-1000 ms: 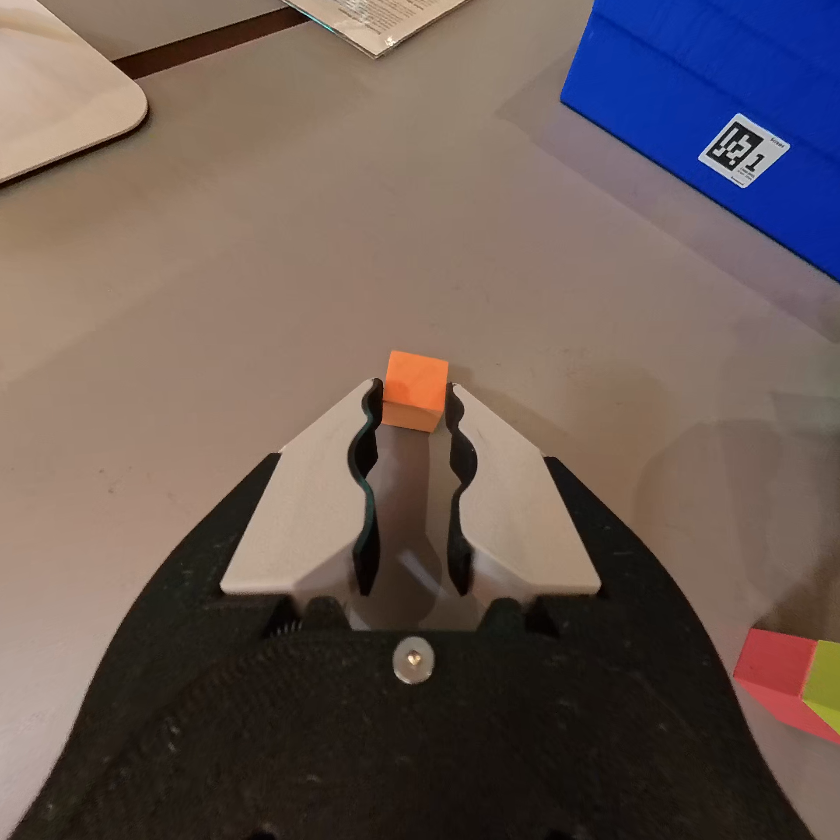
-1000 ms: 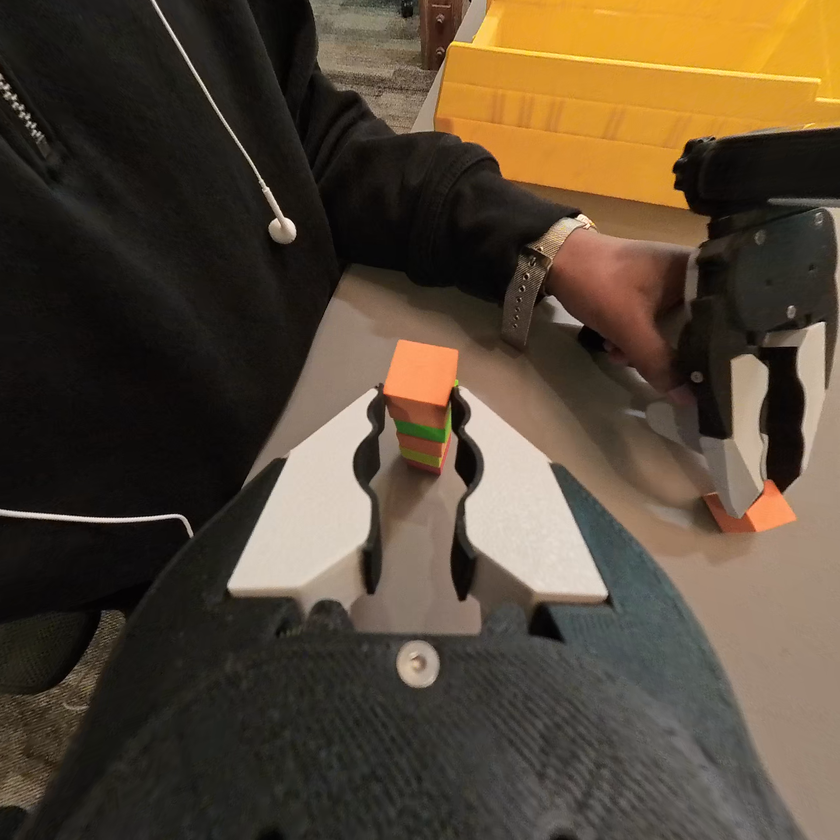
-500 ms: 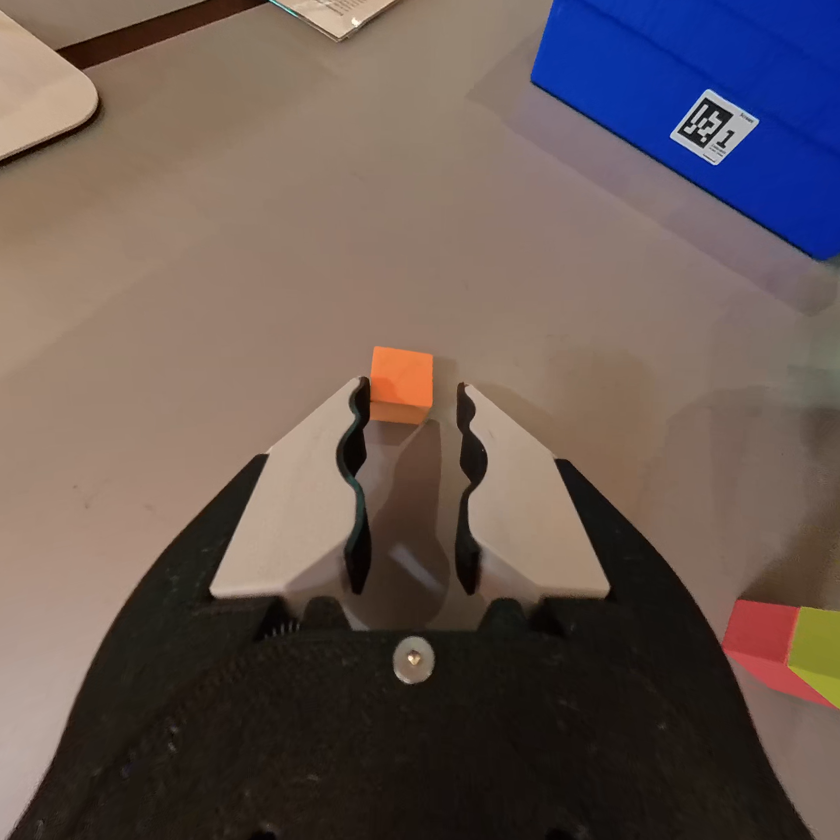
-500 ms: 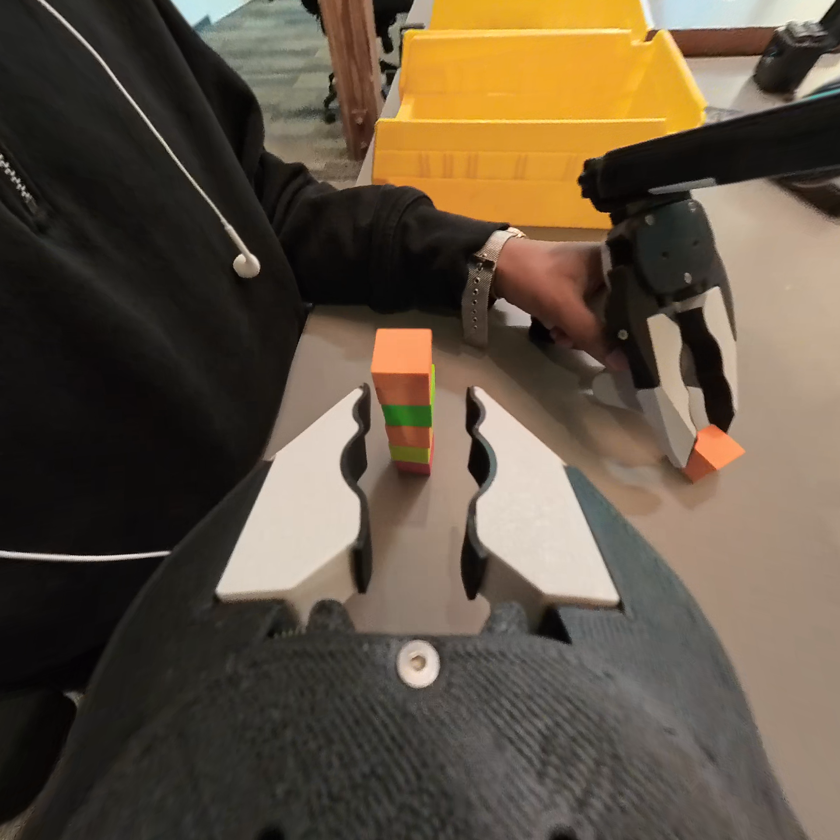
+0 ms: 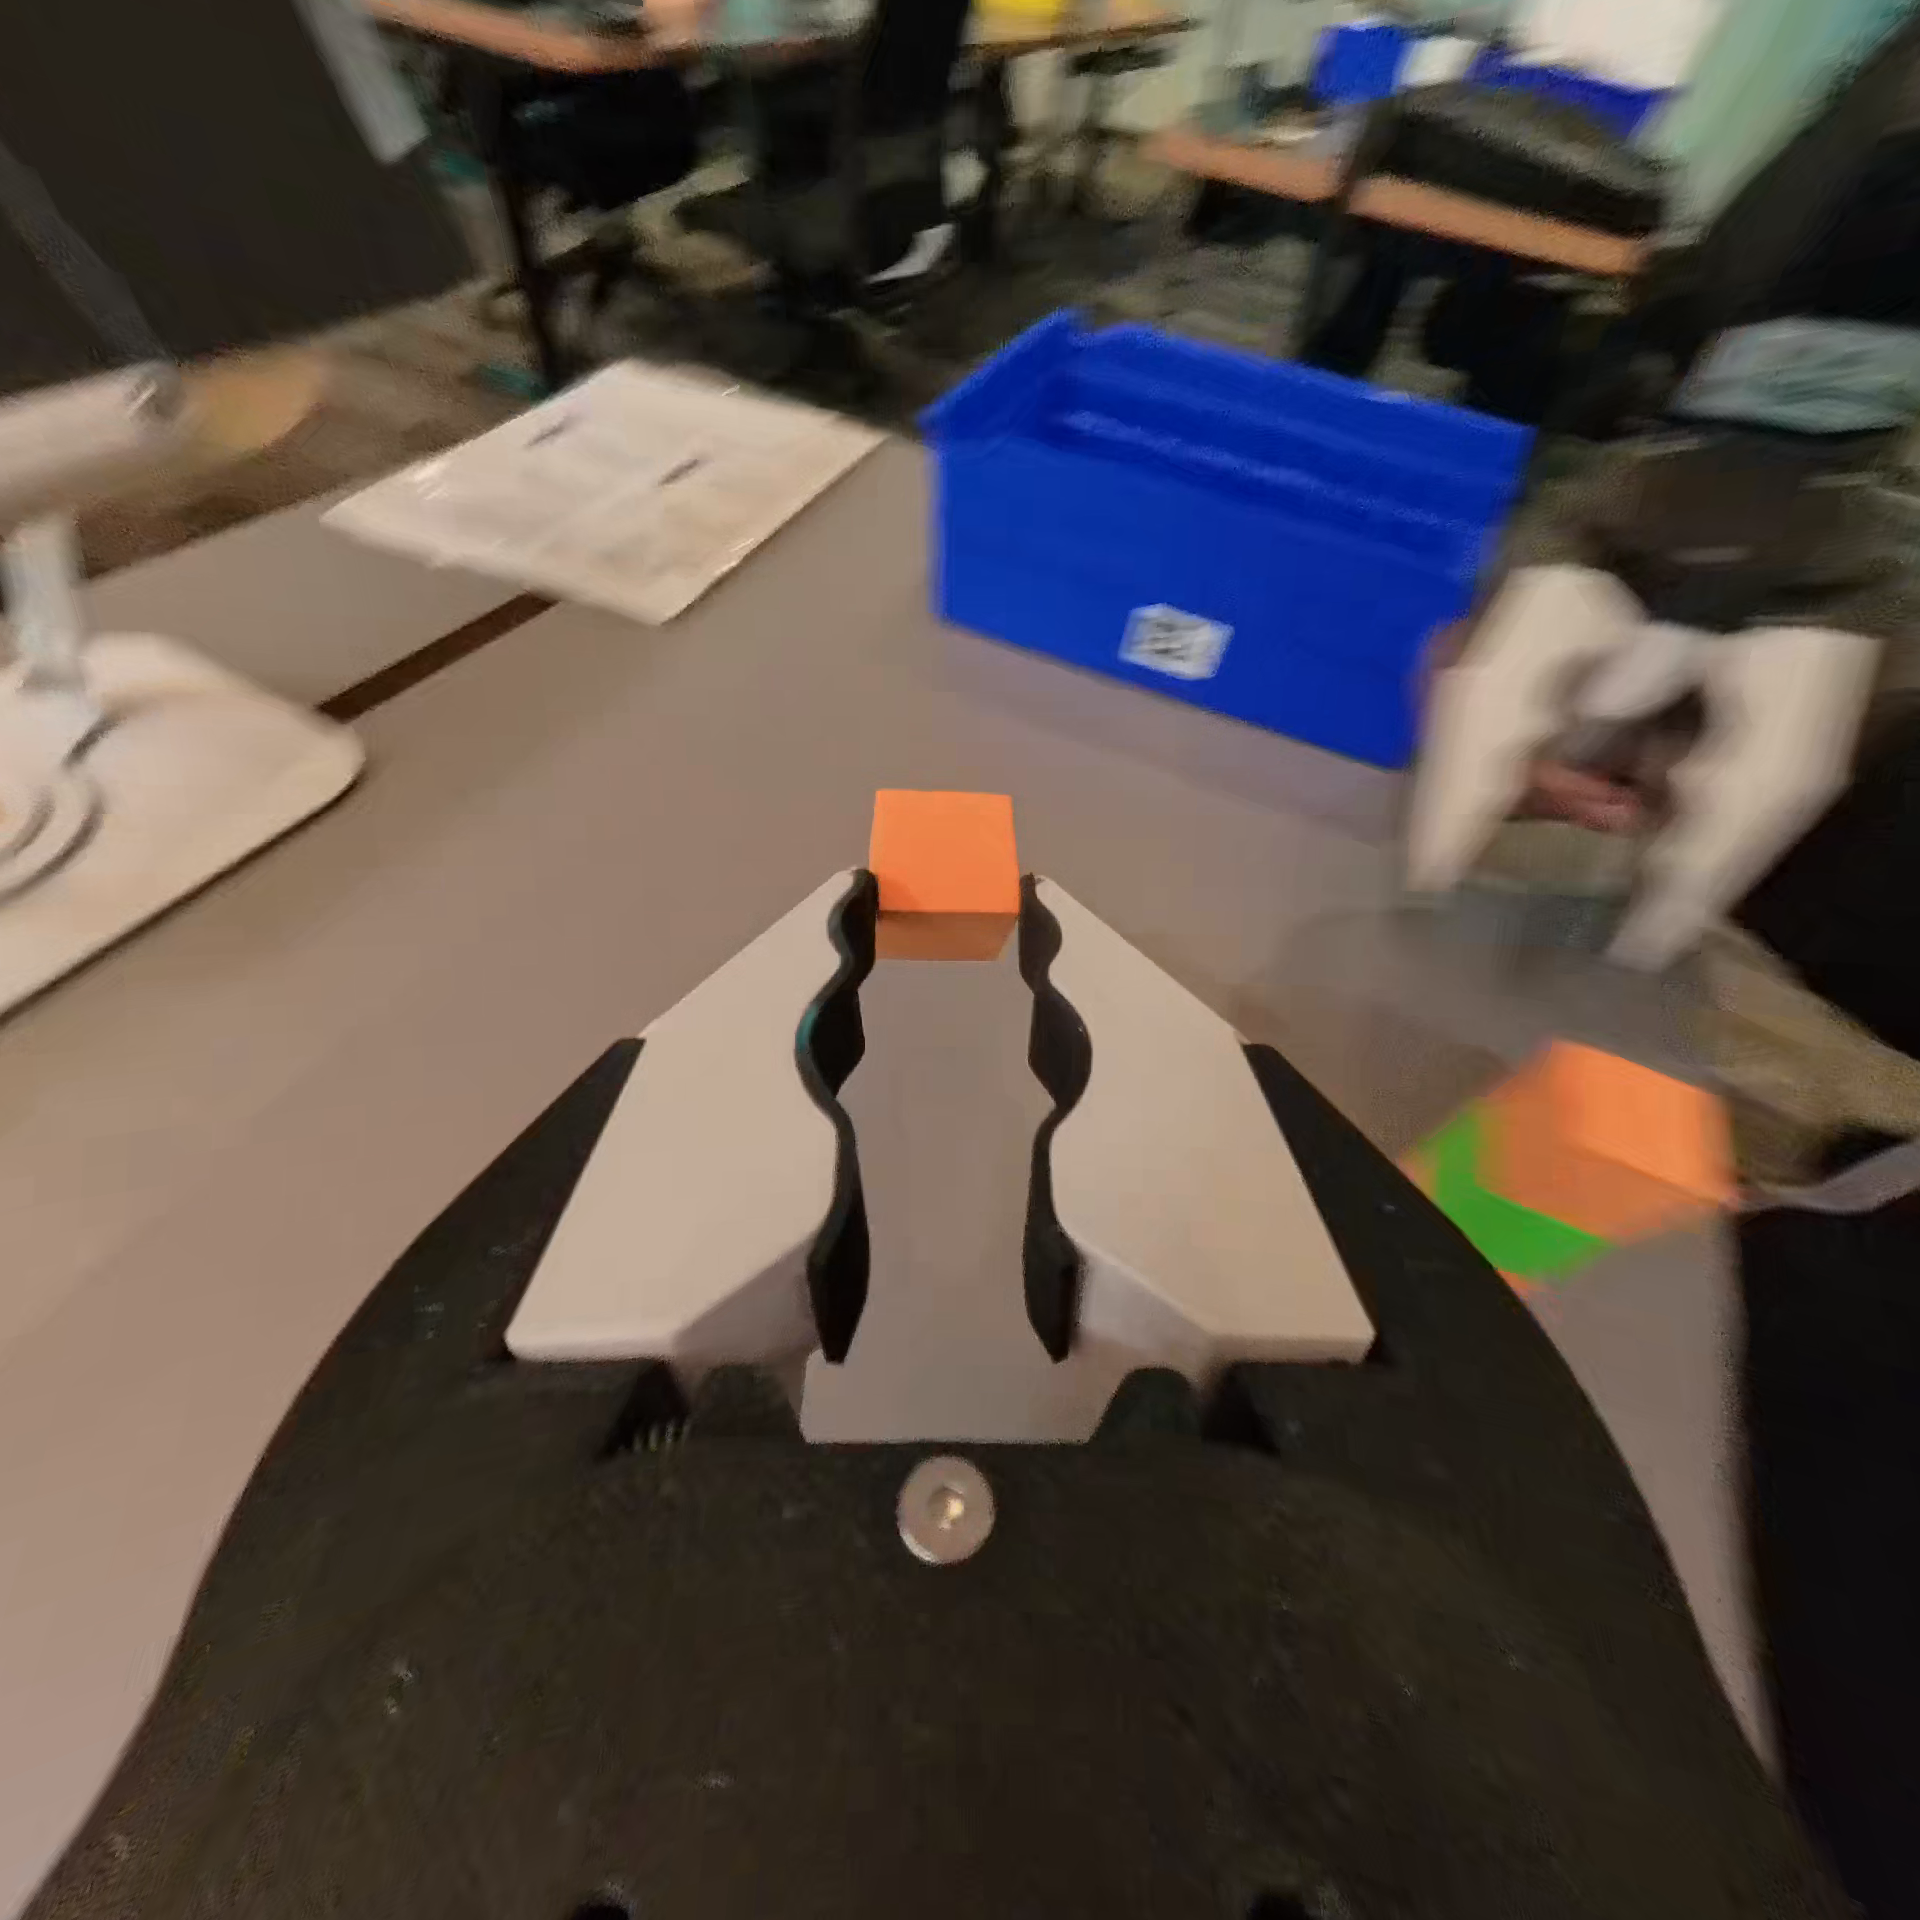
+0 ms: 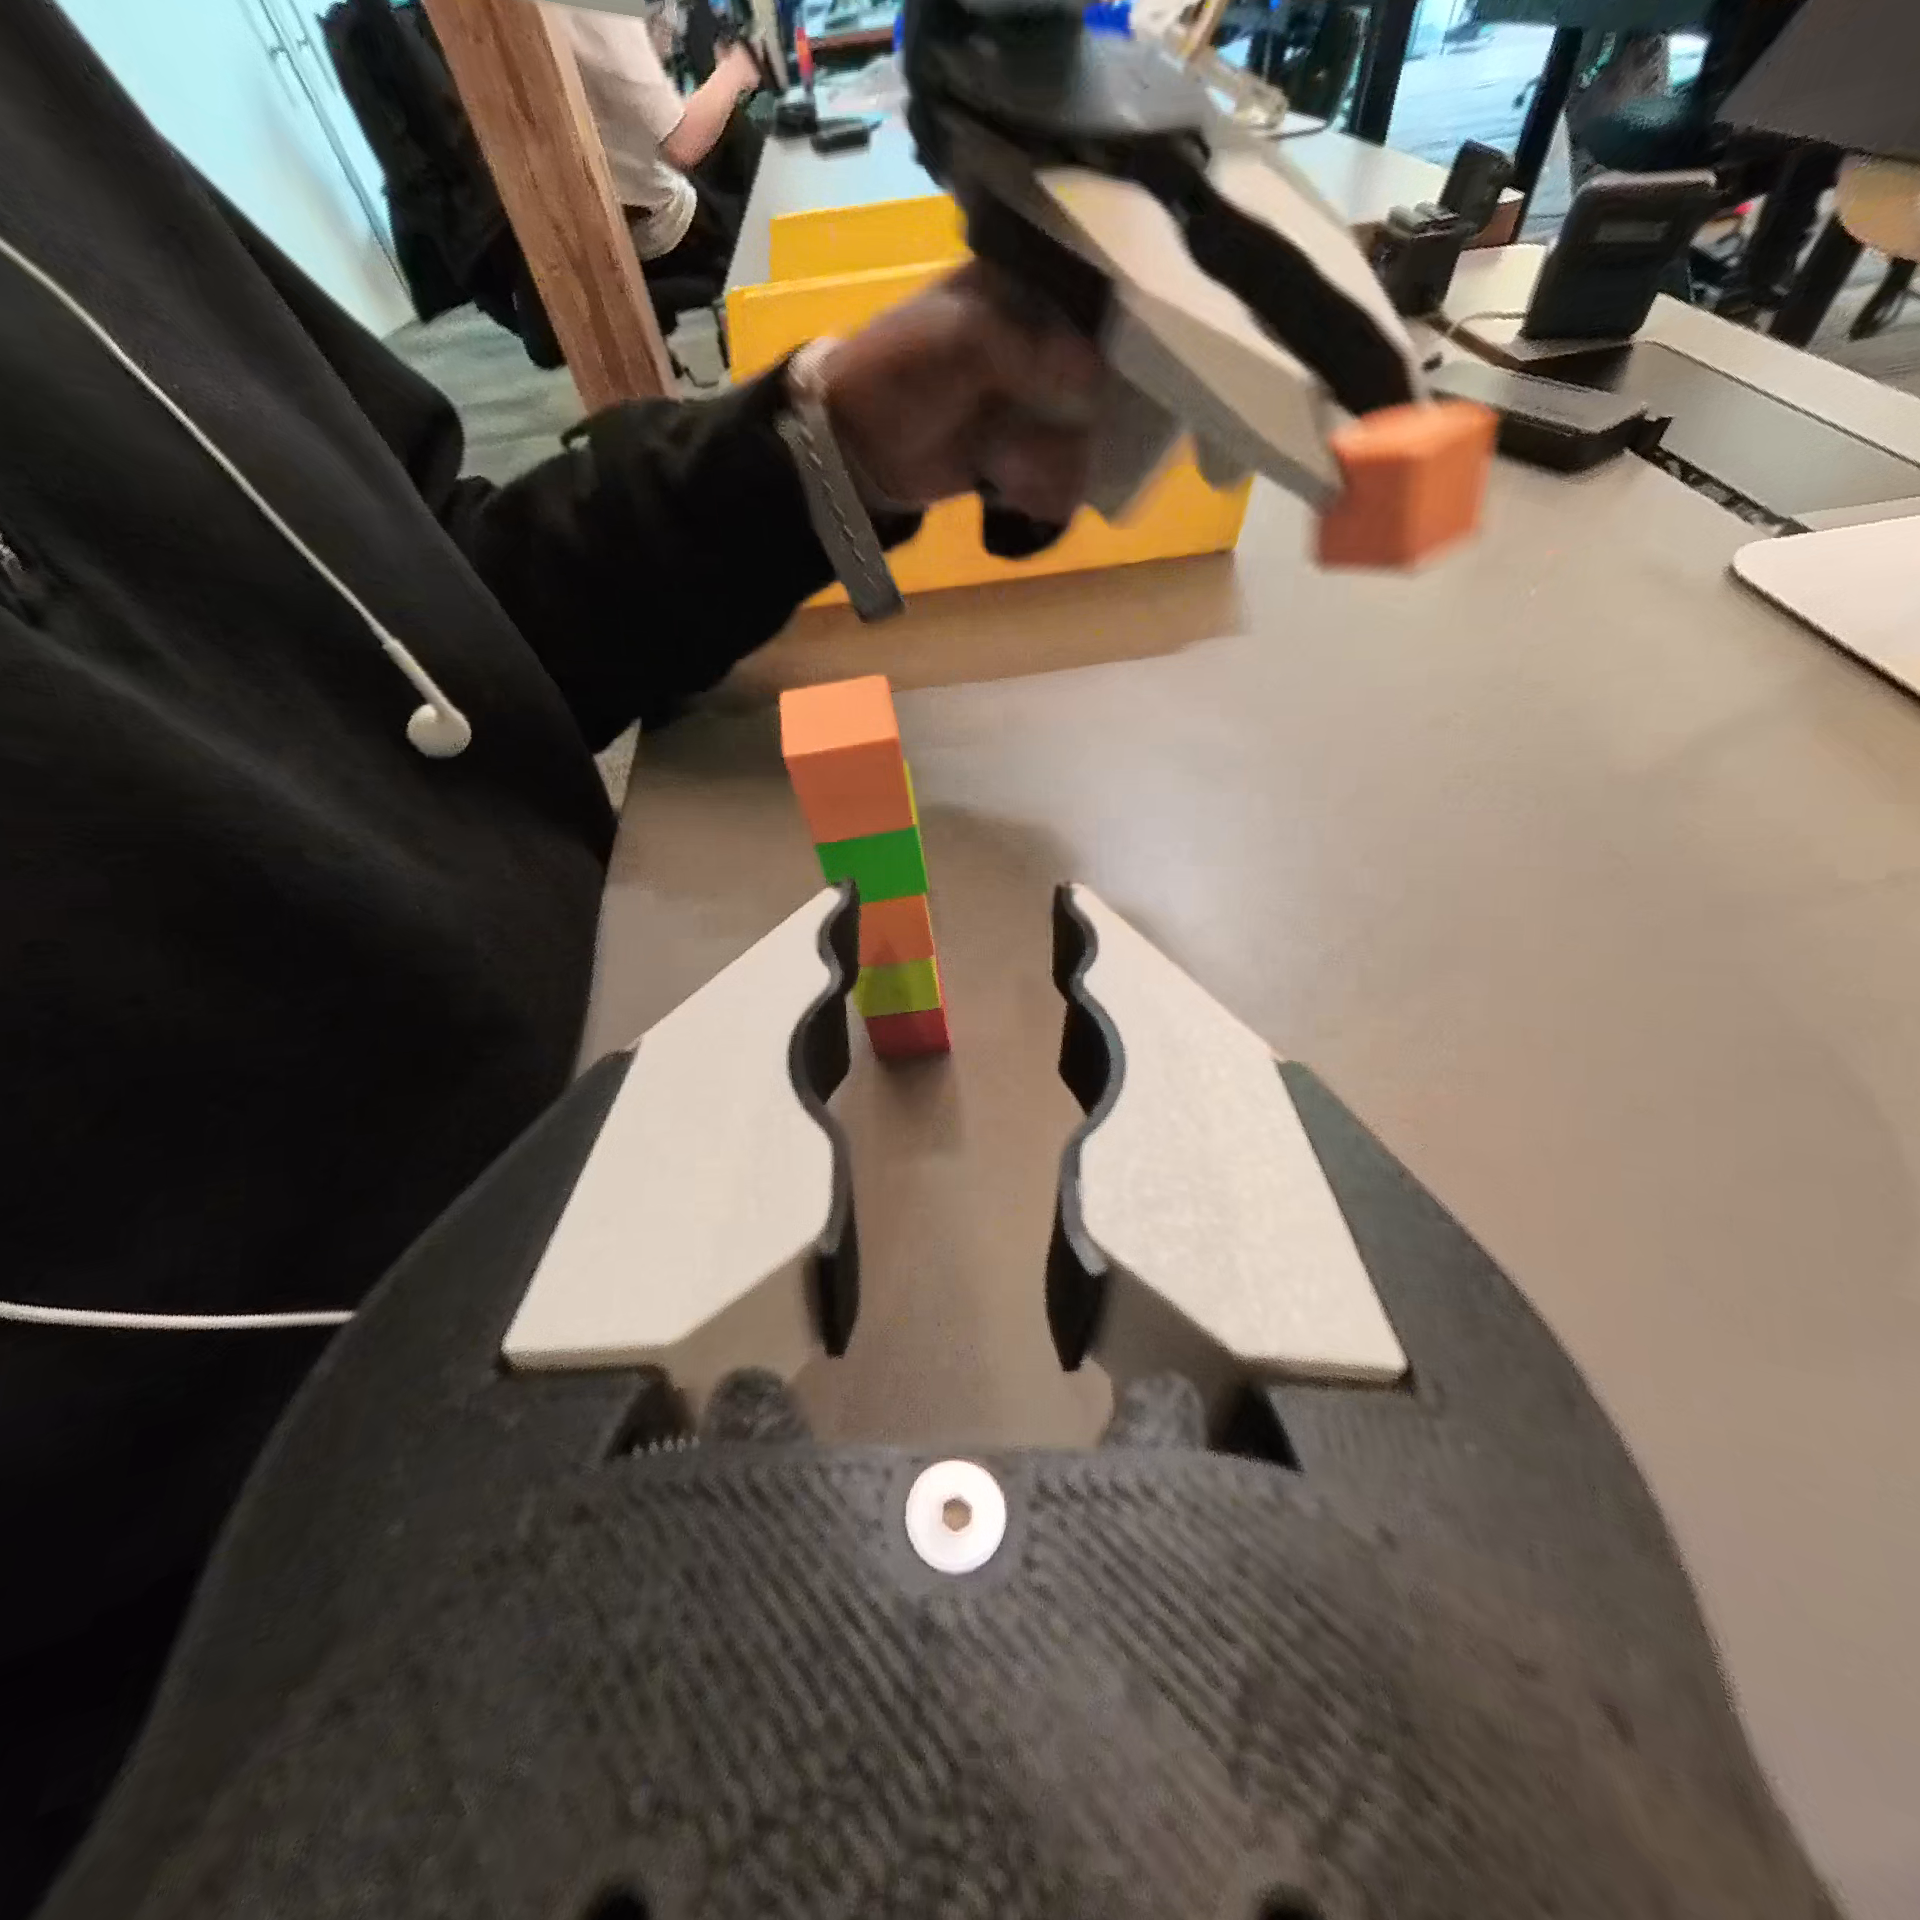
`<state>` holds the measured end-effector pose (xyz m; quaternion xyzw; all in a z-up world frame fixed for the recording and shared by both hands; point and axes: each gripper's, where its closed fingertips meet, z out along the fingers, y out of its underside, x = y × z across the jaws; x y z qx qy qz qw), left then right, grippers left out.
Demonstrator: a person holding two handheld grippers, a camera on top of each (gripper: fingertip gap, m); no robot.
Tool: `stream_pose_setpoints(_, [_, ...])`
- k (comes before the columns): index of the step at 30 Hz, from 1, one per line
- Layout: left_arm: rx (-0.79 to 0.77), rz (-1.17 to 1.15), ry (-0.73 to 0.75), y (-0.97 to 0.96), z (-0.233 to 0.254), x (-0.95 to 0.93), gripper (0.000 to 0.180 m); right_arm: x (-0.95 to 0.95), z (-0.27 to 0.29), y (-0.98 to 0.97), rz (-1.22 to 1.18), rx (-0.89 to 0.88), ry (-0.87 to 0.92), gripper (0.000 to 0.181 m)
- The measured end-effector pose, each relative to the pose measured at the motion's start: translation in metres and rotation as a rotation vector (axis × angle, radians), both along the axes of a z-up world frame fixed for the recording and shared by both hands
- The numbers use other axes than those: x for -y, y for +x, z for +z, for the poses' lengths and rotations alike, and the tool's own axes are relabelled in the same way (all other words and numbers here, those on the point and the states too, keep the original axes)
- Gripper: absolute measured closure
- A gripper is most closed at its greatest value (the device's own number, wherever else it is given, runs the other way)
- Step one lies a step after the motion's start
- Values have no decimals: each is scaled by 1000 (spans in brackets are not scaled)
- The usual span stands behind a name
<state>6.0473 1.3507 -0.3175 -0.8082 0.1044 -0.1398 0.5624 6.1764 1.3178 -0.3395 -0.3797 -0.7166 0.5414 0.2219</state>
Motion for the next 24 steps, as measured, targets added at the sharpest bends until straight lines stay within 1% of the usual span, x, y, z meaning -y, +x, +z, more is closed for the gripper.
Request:
stream_pose_setpoints(2, [-19, -195, 40, 34, 29, 29, 156, -2, -4, 0, -15, 5, -30, 145])
stream_pose_setpoints(4, [-46, -332, 54, 59, 47, 55, 156, -3, -7, -1, -23, 10, -49, 145])
stream_pose_setpoints(6, [-67, -411, 37, 76, 54, 71, 157, -3, -9, -1, -29, 9, -54, 146])
stream_pose_setpoints(8, [-86, -465, -8, 88, 50, 81, 157, -2, -10, -2, -32, 3, -57, 146])
stream_pose_setpoints(14, [-118, -534, -135, 113, 17, 88, 156, 0, -10, 0, -29, -1, -62, 147])
stream_pose_setpoints(24, [-136, -535, -162, 119, 9, 85, 156, -1, -12, 6, -43, -7, -75, 148])
